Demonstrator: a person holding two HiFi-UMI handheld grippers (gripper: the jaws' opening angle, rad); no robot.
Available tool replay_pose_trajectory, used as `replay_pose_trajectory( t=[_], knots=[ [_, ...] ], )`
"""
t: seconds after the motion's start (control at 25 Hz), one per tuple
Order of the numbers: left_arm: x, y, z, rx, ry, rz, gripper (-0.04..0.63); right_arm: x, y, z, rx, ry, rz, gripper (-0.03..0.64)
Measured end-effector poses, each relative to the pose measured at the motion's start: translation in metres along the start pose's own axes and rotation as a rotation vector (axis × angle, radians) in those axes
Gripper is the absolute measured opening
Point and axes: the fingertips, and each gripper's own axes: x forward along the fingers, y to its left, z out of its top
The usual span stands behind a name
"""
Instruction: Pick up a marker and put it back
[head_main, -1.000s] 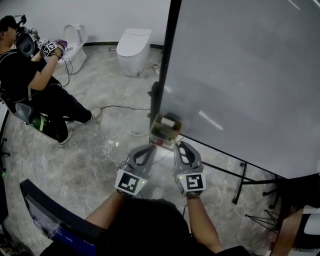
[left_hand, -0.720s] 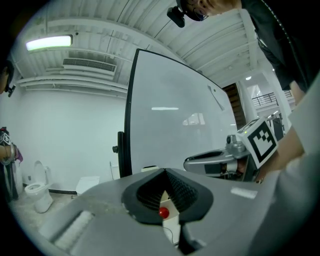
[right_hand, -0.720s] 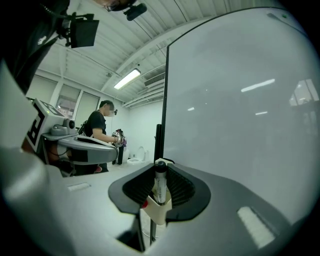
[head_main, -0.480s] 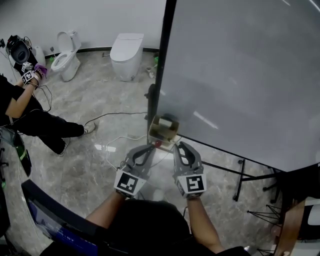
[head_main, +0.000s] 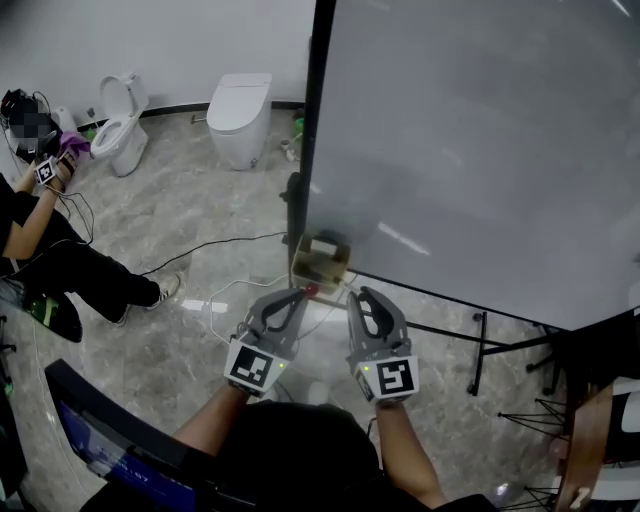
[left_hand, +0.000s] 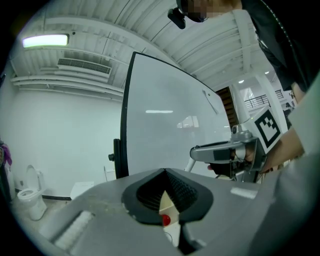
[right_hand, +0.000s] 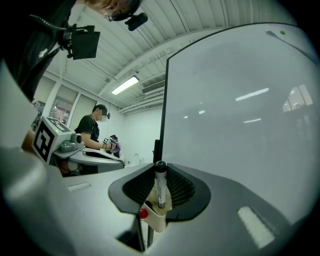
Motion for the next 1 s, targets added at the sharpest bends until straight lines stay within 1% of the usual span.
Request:
replay_pose_trajectory(
  t=[0.28, 0.56, 0.76, 0.88, 1.0],
  knots=[
    [0.000, 0.004, 0.010, 0.028, -0.014, -0.016, 0.005, -0.013, -0.002, 0.022, -0.002, -0.036, -0.022, 0.078],
    [-0.003, 0.009, 0.020, 0.017, -0.039, -0.021, 0.005, -0.029, 0.001, 0.043, -0.026, -0.071, -0.027, 0.078],
    [-0.012, 0.011, 0.035, 0.032, -0.058, -0.022, 0.005, -0.042, 0.008, 0.061, -0.046, -0.088, -0.026, 0.078],
    [-0.015, 0.012, 0.037, 0.046, -0.061, -0.026, 0.005, -0.048, 0.008, 0.065, -0.054, -0.096, -0.032, 0.078],
    [-0.022, 0.014, 0.042, 0.045, -0.063, -0.019, 0.005, -0.056, 0.010, 0.071, -0.059, -0.097, -0.032, 0.078]
  ],
)
